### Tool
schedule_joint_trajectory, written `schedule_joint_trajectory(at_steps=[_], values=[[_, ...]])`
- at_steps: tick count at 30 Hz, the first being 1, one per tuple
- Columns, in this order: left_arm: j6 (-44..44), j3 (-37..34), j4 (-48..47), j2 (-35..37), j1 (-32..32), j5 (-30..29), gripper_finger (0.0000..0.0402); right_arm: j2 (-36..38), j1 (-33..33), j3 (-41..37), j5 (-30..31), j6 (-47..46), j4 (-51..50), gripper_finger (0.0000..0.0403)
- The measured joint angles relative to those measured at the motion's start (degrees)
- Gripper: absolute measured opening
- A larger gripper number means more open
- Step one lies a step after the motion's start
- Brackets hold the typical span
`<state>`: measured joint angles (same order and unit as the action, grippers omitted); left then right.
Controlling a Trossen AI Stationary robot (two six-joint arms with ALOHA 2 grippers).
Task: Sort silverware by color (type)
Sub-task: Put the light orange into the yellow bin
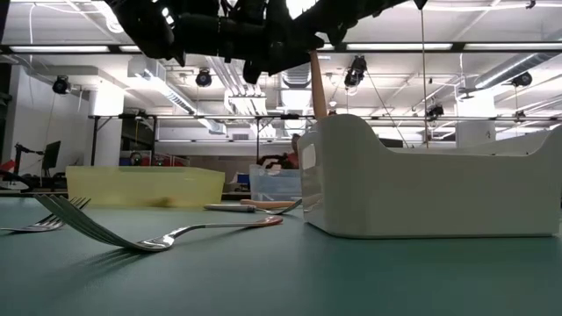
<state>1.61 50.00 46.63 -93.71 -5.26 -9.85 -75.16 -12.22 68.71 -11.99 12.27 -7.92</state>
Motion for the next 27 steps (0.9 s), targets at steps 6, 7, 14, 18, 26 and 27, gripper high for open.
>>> schedule_joint_trajectory(at_steps=[6,7,14,18,26,27], values=[[1.17,-0.07,0.15,0.0,-0.08,0.0,0.0112,0.0,-0.01,-0.02,0.06,0.02,0.02,0.0008],[1.31,-0.08,0.16,0.0,-0.09,0.02,0.009,-0.02,-0.03,-0.02,0.13,0.0,0.06,0.0009],[2.33,-0.13,0.41,0.0,-0.04,0.35,0.0006,-0.02,-0.05,-0.02,0.42,-0.03,-0.05,0.0009],[2.56,-0.17,0.99,0.0,-0.04,0.33,0.0001,-0.02,-0.05,-0.02,0.37,-0.08,0.31,0.0009],[2.9,-0.17,1.44,0.08,-0.11,-0.11,0.0,-0.02,-0.05,-0.02,-0.04,0.17,1.35,0.0054],[2.97,-0.17,1.52,0.1,-0.13,-0.16,0.0,-0.02,-0.05,-0.03,-0.06,-0.02,1.68,0.0065]])
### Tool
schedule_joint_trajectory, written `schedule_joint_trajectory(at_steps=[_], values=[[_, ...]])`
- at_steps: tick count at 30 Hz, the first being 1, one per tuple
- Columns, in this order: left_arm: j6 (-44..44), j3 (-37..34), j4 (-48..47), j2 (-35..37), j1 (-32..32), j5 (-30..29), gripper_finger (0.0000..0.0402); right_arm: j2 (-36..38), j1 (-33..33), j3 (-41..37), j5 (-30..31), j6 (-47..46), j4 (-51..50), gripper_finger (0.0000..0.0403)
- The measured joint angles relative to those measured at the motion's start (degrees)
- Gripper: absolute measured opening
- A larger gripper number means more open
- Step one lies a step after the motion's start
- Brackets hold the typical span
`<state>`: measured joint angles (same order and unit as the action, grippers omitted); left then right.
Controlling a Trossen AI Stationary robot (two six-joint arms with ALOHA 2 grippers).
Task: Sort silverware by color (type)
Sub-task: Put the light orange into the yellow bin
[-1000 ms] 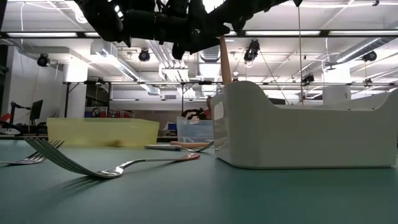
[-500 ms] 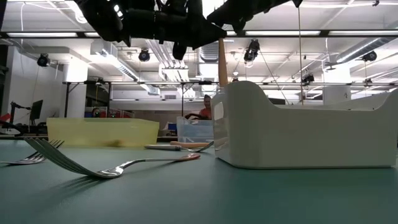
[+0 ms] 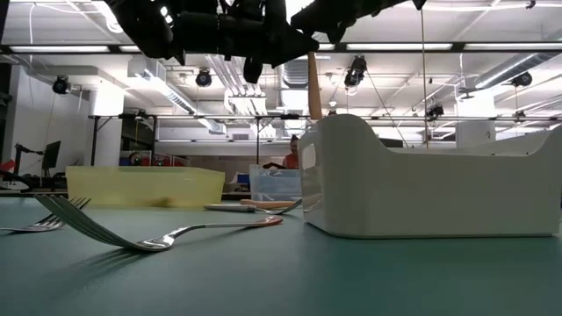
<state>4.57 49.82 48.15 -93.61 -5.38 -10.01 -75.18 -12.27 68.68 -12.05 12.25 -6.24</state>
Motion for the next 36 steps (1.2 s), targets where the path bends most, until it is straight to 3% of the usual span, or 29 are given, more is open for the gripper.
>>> schedule_joint_trajectory(at_steps=[9,15,25,36], values=[[0.1,-0.48,-0.03,0.95,-0.78,-0.53,0.0,0.81,-0.1,-0.04,2.9,-1.23,4.3,0.0158],[0.32,-1.79,-0.11,2.38,-0.92,-5.5,0.0,0.83,-0.09,-0.04,4.49,-1.43,6.63,0.0191],[0.49,-5.52,-0.23,5.71,-0.92,-17.87,0.0,0.83,-0.11,0.37,17.72,-2.69,16.87,0.0195],[0.82,-15.55,1.35,19.5,-1.88,-31.85,0.0,-0.47,-0.11,0.47,18.7,-3.37,15.82,0.0194]])
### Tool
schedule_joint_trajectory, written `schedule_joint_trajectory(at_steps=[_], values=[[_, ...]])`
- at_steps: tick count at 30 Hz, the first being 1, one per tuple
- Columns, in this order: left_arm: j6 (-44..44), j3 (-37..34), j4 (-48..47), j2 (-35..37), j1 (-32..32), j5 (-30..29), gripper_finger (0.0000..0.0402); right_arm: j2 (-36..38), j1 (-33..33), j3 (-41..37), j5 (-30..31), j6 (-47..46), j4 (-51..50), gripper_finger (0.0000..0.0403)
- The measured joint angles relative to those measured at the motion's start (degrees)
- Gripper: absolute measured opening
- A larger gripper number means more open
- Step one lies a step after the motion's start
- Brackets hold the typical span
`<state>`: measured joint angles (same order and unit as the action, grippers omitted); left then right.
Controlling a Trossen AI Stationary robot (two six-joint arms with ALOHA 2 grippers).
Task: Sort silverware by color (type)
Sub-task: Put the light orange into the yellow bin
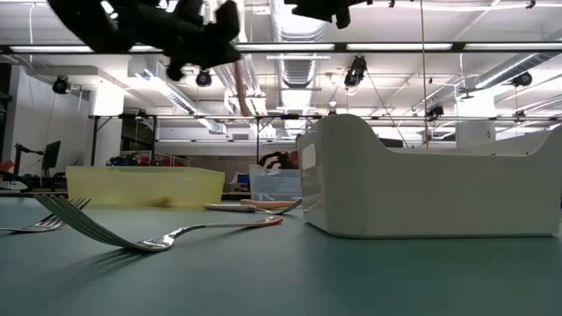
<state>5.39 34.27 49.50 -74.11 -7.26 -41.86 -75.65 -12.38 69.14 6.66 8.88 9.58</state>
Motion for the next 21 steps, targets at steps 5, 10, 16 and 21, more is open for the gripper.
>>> schedule_joint_trajectory(at_steps=[5,10,16,21], values=[[4.27,-5.86,6.76,6.85,-3.07,-2.76,0.0,-3.69,-0.02,-0.01,-0.03,-0.91,1.07,0.0194],[10.77,-11.96,6.98,11.62,-7.14,-8.32,0.0,-7.19,-0.25,0.66,2.53,0.28,0.98,0.0194],[15.53,-17.51,6.15,12.61,-10.09,-13.06,0.0,-8.08,-1.32,0.96,4.0,1.47,1.07,0.0194],[22.94,-20.1,5.45,9.68,-12.95,-14.16,0.0,-8.08,-2.26,0.96,3.98,1.61,0.65,0.0194]])
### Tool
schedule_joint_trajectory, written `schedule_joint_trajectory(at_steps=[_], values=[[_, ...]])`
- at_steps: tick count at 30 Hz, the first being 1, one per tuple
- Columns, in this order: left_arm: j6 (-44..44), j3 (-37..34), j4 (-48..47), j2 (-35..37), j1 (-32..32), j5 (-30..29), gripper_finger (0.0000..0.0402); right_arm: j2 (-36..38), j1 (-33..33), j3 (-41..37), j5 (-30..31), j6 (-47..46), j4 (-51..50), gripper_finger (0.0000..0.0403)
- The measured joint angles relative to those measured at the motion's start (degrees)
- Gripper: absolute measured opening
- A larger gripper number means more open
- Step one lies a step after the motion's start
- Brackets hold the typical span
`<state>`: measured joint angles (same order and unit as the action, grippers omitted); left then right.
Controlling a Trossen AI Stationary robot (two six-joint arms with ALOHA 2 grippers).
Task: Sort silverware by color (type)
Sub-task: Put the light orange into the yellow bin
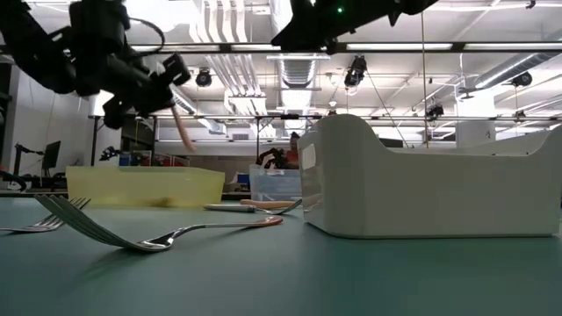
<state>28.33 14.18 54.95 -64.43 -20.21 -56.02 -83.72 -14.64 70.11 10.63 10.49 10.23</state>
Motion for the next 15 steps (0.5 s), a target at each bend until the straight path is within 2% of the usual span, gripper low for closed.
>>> schedule_joint_trajectory(at_steps=[6,9,15], values=[[9.39,-0.22,-5.08,-4.38,0.17,2.0,0.0,-0.07,-0.32,0.0,0.0,0.17,-2.49,0.0194],[11.94,-0.22,-7.12,-6.36,-0.37,-0.25,0.0,-0.07,-0.4,-0.01,-0.02,0.85,-3.32,0.0194],[16.06,-0.22,-7.03,-9.22,-1.29,-0.36,0.0,-0.07,-0.4,0.0,-0.02,1.39,-4.24,0.0194]])
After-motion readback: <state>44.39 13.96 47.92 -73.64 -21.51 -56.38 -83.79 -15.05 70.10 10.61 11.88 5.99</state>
